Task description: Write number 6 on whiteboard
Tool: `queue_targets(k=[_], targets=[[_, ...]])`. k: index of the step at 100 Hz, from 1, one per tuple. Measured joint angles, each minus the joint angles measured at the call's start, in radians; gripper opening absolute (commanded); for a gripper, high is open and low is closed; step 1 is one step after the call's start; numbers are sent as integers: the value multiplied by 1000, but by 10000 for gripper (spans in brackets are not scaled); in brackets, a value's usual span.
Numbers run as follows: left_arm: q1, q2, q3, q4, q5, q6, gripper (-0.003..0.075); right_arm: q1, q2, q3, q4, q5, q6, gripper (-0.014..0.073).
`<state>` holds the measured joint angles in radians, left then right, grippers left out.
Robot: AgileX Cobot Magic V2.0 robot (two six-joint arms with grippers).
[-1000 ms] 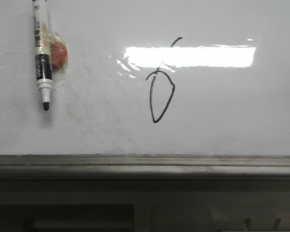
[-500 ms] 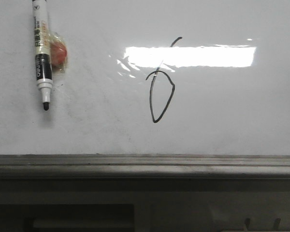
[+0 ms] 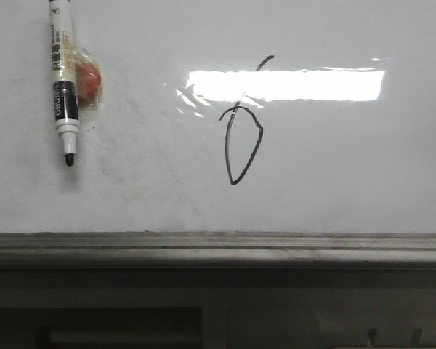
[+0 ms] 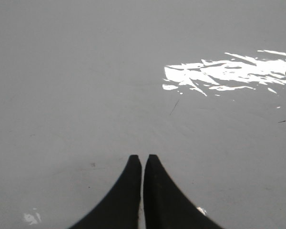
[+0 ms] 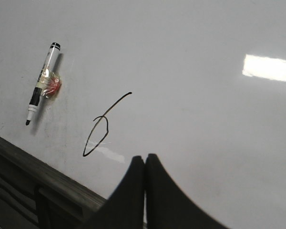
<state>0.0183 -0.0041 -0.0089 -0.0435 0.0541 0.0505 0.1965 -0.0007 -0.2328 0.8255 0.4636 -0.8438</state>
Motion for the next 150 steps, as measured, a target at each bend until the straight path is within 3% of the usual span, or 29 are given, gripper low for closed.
queue_targets(k=[17, 24, 30, 43, 55, 81, 150], targets=[[0, 0, 0, 0, 2, 0, -20, 0, 0, 9, -8, -83, 0, -65], [0, 0, 0, 0, 2, 0, -20, 0, 0, 23, -77, -142, 40, -65], [0, 0, 0, 0, 2, 0, -20, 0, 0, 40, -215, -194, 136, -65], [0, 0, 0, 0, 2, -2, -20, -7, 1, 107, -607, -304, 475, -65], [0, 0, 0, 0, 2, -2, -20, -54, 1, 172, -769, -380, 615, -65], [0, 0, 0, 0, 2, -2, -20, -163, -7, 243, -840, -426, 655, -65], [0, 0, 0, 0, 2, -2, -20, -163, -11, 243, -899, -411, 658, -65]])
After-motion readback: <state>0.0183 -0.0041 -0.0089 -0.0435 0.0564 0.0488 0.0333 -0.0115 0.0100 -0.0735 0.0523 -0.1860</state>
